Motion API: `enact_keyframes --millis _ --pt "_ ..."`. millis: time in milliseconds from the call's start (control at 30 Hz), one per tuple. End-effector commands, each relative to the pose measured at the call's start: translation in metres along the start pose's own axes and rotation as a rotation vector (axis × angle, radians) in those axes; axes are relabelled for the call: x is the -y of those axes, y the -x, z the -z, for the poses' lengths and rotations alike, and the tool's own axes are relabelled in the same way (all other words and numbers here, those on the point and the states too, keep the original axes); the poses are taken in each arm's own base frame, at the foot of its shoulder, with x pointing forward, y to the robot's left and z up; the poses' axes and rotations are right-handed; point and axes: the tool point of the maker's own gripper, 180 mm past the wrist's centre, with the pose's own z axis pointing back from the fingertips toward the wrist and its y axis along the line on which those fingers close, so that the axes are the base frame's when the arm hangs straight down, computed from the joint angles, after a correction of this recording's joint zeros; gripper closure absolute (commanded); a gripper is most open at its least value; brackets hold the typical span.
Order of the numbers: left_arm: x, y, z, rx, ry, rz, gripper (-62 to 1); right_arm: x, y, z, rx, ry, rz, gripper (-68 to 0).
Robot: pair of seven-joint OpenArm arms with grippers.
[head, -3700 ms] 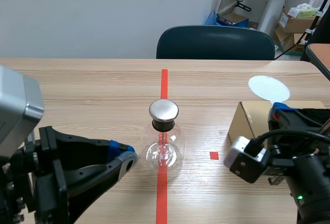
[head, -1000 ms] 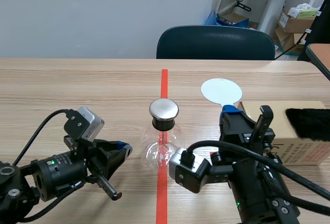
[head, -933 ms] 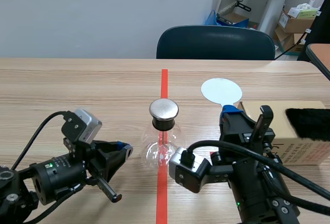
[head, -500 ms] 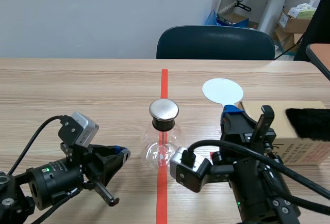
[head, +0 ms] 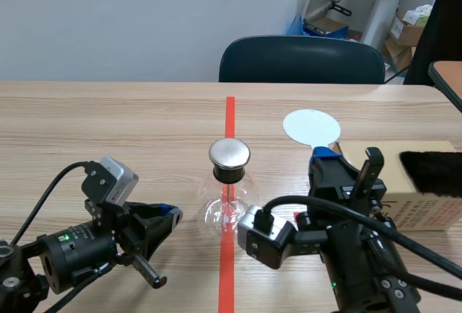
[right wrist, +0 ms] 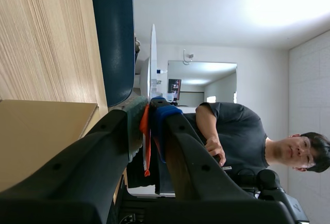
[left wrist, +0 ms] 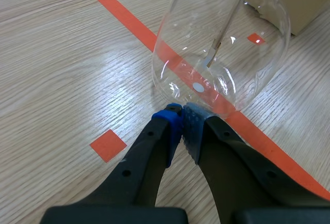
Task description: Do the electroscope experiment
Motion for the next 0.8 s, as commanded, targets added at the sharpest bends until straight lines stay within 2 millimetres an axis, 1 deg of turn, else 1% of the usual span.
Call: enact_keyframes --millis 0,767 --pt "-0.0005 -0.0094 0.002 0.032 0.003 0.004 -2.7 0.0078 0.002 0.0035 -0.005 0.031 -0.003 -1.1" --pt "0.0 -0.0078 0.0019 0.024 0.006 0.015 -2.7 0.0086 0.0003 0.0034 0.004 0.035 -0.012 -1.0"
